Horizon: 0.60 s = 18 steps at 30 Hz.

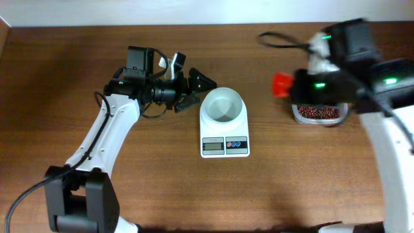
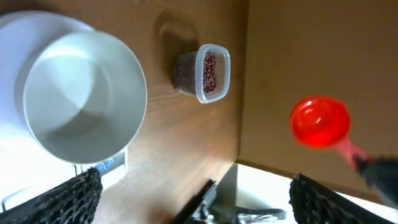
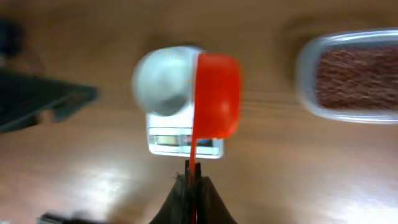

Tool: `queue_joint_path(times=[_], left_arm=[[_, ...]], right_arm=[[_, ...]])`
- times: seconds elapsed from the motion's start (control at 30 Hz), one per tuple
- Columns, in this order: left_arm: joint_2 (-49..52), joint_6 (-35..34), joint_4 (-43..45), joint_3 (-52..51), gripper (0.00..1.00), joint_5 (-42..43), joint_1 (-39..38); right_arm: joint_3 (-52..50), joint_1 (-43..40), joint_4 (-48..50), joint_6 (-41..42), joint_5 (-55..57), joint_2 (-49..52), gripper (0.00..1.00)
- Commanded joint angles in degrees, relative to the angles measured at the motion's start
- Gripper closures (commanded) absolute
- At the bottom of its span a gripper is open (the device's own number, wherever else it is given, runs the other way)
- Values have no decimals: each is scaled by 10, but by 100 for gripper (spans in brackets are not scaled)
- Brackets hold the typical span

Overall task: Scoop item into bowl and weigh 50g on scale
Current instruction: 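Carry the red scoop with the right gripper into the bean tub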

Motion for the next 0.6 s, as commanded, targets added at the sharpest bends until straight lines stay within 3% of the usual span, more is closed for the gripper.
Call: queue_joint_path(times=[0.0, 0.17, 0.33, 0.57], left_arm=[[-9, 72, -2, 3, 1, 10, 3], [-8, 77, -7, 3, 1, 7, 3], [-8, 77, -28, 3, 1, -35, 3], [-8, 77, -28, 3, 1, -37, 3]], right_arm=[[17, -90, -48, -75, 12, 38, 96], [17, -187, -68, -135, 12, 170, 96], [17, -196, -4, -148, 38, 270, 96], [15, -196, 9, -161, 71, 317, 96]])
